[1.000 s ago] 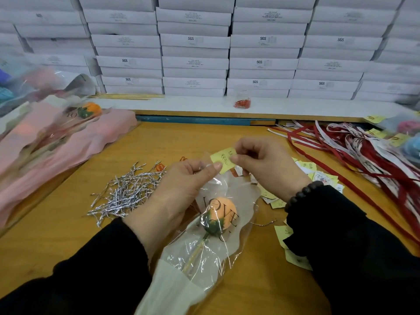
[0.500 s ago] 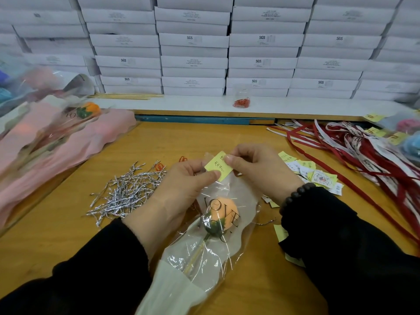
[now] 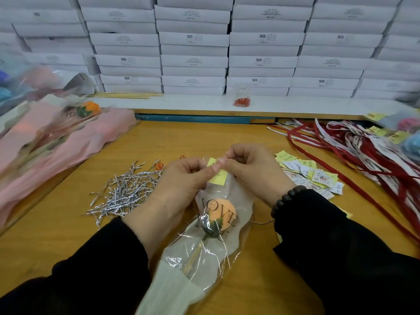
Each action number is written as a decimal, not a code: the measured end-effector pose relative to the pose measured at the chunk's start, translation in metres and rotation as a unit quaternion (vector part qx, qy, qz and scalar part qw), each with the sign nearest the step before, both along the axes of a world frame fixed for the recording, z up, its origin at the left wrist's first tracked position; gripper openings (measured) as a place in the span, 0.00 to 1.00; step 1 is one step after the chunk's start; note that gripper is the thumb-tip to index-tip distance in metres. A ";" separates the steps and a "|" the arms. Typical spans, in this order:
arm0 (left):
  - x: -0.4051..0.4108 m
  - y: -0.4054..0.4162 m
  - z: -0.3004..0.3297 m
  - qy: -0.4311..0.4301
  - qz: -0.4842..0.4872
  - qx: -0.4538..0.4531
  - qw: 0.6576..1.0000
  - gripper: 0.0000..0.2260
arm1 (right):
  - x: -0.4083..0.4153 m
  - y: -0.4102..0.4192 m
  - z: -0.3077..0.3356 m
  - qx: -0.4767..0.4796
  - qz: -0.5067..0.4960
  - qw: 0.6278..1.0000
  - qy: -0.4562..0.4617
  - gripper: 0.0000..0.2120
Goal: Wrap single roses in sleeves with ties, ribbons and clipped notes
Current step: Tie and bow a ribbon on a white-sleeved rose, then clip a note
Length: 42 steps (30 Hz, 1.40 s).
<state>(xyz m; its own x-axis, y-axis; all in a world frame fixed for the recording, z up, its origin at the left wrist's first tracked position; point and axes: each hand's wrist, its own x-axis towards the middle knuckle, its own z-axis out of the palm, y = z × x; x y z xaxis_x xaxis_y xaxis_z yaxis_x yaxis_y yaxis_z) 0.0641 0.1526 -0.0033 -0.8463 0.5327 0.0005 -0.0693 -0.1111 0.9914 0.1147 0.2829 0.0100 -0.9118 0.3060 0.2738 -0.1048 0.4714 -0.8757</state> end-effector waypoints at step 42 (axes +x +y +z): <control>-0.008 -0.011 0.000 -0.007 0.014 -0.027 1.000 0.13 | 0.007 0.037 -0.003 -0.086 -0.062 0.994 0.034 0.09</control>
